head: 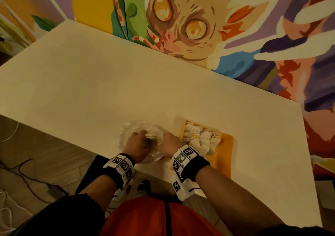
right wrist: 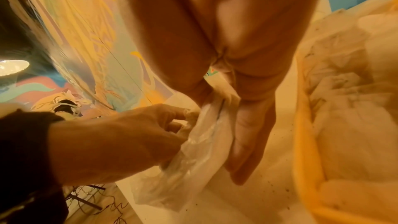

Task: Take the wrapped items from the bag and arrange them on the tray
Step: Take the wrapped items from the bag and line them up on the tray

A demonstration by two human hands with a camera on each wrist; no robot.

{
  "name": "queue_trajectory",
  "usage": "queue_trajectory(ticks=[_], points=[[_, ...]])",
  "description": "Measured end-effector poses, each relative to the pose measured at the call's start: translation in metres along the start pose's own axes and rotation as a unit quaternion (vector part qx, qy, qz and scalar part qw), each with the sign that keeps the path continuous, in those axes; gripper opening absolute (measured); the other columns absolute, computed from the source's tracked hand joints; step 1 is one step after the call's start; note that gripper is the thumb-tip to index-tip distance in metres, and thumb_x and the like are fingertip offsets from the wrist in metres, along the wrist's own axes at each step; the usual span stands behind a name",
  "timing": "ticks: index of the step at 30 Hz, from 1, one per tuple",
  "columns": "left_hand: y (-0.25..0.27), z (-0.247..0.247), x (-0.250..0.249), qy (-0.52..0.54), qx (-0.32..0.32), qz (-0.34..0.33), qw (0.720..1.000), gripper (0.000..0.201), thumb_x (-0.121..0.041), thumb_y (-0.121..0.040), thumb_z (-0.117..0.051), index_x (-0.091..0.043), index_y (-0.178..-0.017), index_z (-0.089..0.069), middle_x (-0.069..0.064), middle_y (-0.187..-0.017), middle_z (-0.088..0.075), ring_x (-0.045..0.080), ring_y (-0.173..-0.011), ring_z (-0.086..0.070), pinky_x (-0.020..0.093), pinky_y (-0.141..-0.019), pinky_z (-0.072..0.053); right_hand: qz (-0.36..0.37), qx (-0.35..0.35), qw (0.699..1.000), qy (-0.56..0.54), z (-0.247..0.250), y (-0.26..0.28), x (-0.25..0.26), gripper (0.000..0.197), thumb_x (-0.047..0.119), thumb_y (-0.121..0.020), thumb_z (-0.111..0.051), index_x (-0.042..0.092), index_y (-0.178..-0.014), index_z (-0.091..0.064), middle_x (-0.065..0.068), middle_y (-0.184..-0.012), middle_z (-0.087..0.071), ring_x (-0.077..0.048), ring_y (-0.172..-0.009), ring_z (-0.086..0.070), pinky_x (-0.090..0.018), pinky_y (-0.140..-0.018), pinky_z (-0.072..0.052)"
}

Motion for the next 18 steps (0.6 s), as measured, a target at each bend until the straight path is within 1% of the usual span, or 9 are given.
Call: queue_trajectory(ticks=[2,5,6,8,10,12,14,16,18], points=[[0.001,0.006,-0.004,0.005,-0.030,0.007,1.000,0.042,-0.021,-0.093,-0.059,-0.003,-0.129,-0.049,0.019,-0.119,-0.060,0.034,-0.108,-0.056,0.034,-0.083,-0.043,-0.002,-0.008,1.000,-0.003,0.002,0.001,-0.001,0.033,0.015,-0.095,-0.049,0.003,-0.125,-0.046,-0.016,-0.126,-0.054,-0.032,-0.114,-0.054,-0.030,-0.080,-0.042],[0.003,0.016,-0.007,0.028,-0.044,0.041,0.998,0.033,-0.014,-0.097,-0.049,-0.001,-0.127,-0.052,0.022,-0.118,-0.062,0.037,-0.105,-0.059,0.031,-0.076,-0.043,-0.013,-0.016,1.000,-0.019,0.004,0.001,-0.003,0.033,0.014,-0.094,-0.050,0.004,-0.125,-0.046,-0.015,-0.124,-0.055,-0.031,-0.112,-0.055,-0.032,-0.081,-0.044],[0.003,0.020,-0.008,0.015,-0.041,0.046,0.998,0.026,-0.012,-0.096,-0.047,-0.001,-0.117,-0.057,0.022,-0.113,-0.063,0.037,-0.100,-0.060,0.029,-0.072,-0.042,-0.015,-0.017,0.999,-0.023,0.005,0.002,-0.004,0.034,0.014,-0.093,-0.050,0.004,-0.125,-0.046,-0.015,-0.124,-0.055,-0.032,-0.112,-0.055,-0.032,-0.080,-0.044],[0.003,0.029,-0.009,-0.010,-0.027,0.054,0.998,0.015,-0.005,-0.091,-0.046,-0.005,-0.085,-0.059,0.020,-0.094,-0.064,0.033,-0.084,-0.058,0.027,-0.060,-0.038,-0.015,-0.017,0.999,-0.027,0.005,0.003,-0.004,0.035,0.015,-0.094,-0.051,0.004,-0.127,-0.045,-0.016,-0.125,-0.055,-0.032,-0.113,-0.055,-0.032,-0.081,-0.044],[0.003,0.038,-0.009,-0.005,-0.011,0.070,0.997,0.022,-0.003,-0.089,-0.046,-0.007,-0.069,-0.053,0.011,-0.073,-0.058,0.028,-0.071,-0.053,0.028,-0.053,-0.034,-0.011,-0.013,0.999,-0.027,0.005,0.003,-0.006,0.037,0.016,-0.094,-0.051,0.004,-0.128,-0.044,-0.016,-0.125,-0.054,-0.032,-0.113,-0.055,-0.032,-0.078,-0.044],[0.003,0.046,-0.006,0.035,-0.006,0.090,0.995,0.024,-0.005,-0.091,-0.049,-0.007,-0.068,-0.057,0.006,-0.065,-0.054,0.022,-0.062,-0.049,0.026,-0.051,-0.034,-0.007,-0.011,1.000,-0.028,0.005,0.004,-0.007,0.038,0.018,-0.094,-0.052,0.004,-0.129,-0.043,-0.016,-0.126,-0.054,-0.032,-0.112,-0.055,-0.030,-0.076,-0.042],[0.003,0.051,-0.003,0.129,-0.004,0.117,0.985,0.022,-0.008,-0.093,-0.050,-0.001,-0.077,-0.064,0.009,-0.064,-0.055,0.022,-0.058,-0.048,0.026,-0.051,-0.037,-0.003,-0.008,0.999,-0.037,0.005,0.005,-0.009,0.041,0.024,-0.095,-0.052,0.005,-0.130,-0.042,-0.015,-0.126,-0.054,-0.031,-0.111,-0.056,-0.029,-0.075,-0.042],[0.006,0.054,-0.004,0.256,0.002,0.145,0.956,0.022,-0.007,-0.094,-0.050,0.002,-0.080,-0.063,0.010,-0.061,-0.057,0.021,-0.055,-0.045,0.026,-0.046,-0.034,0.004,-0.019,0.999,-0.051,0.005,0.006,-0.009,0.044,0.031,-0.096,-0.051,0.006,-0.130,-0.040,-0.015,-0.124,-0.056,-0.031,-0.107,-0.058,-0.030,-0.073,-0.042],[0.010,0.058,-0.008,0.357,0.002,0.154,0.921,0.024,-0.006,-0.095,-0.047,0.001,-0.074,-0.057,0.009,-0.054,-0.053,0.019,-0.050,-0.040,0.027,-0.046,-0.029,0.023,-0.051,0.997,-0.049,0.009,0.010,-0.007,0.047,0.034,-0.096,-0.052,0.006,-0.131,-0.038,-0.016,-0.123,-0.056,-0.032,-0.107,-0.058,-0.032,-0.076,-0.046]])
Point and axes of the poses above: each hand's wrist, its own y-axis away from the middle knuckle, its own z-axis out of the back of the hand, x = y × z, the point moved 2 cm from there along -y, towards the middle knuckle
